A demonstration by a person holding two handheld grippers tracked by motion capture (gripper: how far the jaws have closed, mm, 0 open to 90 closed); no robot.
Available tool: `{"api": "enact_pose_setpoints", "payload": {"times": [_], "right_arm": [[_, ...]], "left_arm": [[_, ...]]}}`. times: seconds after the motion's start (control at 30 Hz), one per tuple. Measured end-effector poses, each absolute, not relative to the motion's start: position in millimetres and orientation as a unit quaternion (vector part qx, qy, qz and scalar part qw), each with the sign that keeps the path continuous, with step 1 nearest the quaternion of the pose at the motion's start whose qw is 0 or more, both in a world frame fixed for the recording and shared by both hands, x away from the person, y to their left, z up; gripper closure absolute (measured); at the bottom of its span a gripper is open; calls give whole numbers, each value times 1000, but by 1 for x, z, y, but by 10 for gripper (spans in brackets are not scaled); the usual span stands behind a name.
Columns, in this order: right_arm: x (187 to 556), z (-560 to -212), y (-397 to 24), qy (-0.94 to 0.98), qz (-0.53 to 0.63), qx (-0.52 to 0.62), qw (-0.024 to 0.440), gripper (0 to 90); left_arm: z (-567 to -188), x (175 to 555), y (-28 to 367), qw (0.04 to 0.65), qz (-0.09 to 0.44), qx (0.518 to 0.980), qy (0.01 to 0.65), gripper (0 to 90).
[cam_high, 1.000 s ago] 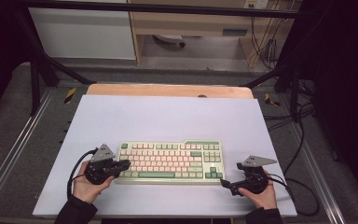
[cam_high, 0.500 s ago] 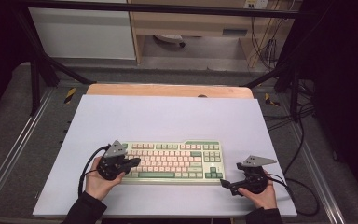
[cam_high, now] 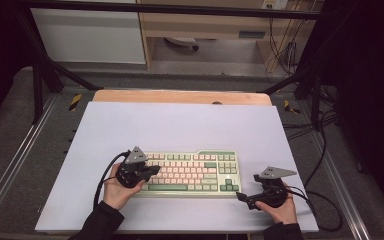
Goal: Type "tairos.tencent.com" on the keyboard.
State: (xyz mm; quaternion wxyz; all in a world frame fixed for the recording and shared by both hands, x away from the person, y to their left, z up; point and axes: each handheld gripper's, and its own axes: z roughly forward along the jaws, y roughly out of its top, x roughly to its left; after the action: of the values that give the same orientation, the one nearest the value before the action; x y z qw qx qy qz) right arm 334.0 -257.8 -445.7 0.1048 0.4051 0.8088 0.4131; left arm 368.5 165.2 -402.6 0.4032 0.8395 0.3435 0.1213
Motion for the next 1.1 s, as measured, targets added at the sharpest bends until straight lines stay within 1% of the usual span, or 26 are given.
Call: {"api": "enact_pose_setpoints", "payload": {"times": [0.33, 1.1], "right_arm": [[334, -446, -258, 810, 412, 404, 105, 10], [334, -446, -258, 811, 410, 404, 103, 10]], "left_arm": [[-410, 379, 149, 395, 126, 843, 343, 899], [-424, 388, 143, 382, 130, 847, 346, 899]]}}
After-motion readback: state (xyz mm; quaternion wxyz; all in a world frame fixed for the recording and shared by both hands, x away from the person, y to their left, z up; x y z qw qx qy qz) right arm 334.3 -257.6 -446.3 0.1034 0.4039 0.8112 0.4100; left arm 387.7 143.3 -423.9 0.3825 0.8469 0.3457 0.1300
